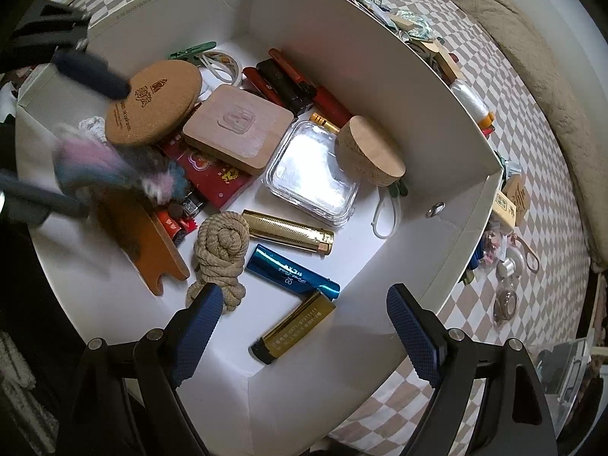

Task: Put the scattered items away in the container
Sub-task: 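Release the gold lighter into the box with the right tool while the left tool releases the butterfly, then raise both open tools up and away from the white box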

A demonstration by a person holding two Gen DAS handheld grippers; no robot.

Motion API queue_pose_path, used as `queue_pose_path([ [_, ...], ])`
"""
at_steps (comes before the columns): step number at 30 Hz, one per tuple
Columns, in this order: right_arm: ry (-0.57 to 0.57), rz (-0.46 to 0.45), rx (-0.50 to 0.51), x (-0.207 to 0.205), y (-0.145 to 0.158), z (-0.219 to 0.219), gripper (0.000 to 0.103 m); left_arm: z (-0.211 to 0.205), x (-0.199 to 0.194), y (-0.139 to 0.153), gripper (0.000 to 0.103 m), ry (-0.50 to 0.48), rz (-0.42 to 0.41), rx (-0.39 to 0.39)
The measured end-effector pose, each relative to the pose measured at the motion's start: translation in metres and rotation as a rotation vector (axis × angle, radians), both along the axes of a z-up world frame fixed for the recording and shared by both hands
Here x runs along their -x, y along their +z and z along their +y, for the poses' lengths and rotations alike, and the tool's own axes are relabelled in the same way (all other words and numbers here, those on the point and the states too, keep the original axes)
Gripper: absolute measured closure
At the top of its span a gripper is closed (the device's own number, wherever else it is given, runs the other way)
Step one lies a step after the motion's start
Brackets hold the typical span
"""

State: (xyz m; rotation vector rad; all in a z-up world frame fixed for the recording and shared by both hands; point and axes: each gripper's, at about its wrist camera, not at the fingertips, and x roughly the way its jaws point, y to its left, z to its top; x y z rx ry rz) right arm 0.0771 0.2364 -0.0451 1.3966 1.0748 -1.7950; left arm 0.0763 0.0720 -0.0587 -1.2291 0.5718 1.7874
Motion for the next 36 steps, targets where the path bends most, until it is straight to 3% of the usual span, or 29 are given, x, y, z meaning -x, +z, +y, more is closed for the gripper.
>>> queue_pose_path([
  [10,0.005,0.018,0.004,-0.003,0.0,-0.003,0.015,-0.003,0.009,0.002,0.032,0.04,-0.008,-0.006],
  [18,-0.017,0.074,0.087,0.001,0.017,-0.005,0.015,-0.01,0.021,0.011,0.032,0.101,0.011,-0.026],
  [19,-0.017,0.079,0.093,0.001,0.018,-0.005,0.01,-0.011,0.024,0.012,0.032,0.111,0.01,-0.028],
  [20,-0.018,0.088,0.101,0.002,0.02,-0.005,0.0,-0.012,0.025,0.012,0.031,0.117,0.01,-0.03],
  [21,-0.019,0.097,0.108,0.002,0.021,-0.006,0.0,-0.014,0.026,0.012,0.028,0.128,0.014,-0.031],
  [23,-0.024,0.112,0.124,0.002,0.024,-0.005,0.0,-0.016,0.029,0.014,0.006,0.152,0.023,-0.037],
  [24,-0.03,0.117,0.131,0.003,0.025,-0.004,0.0,-0.017,0.031,0.014,0.0,0.169,0.027,-0.038],
  [36,-0.138,0.133,0.228,0.014,0.04,0.003,0.0,-0.027,0.043,0.027,0.0,0.245,0.074,-0.051],
])
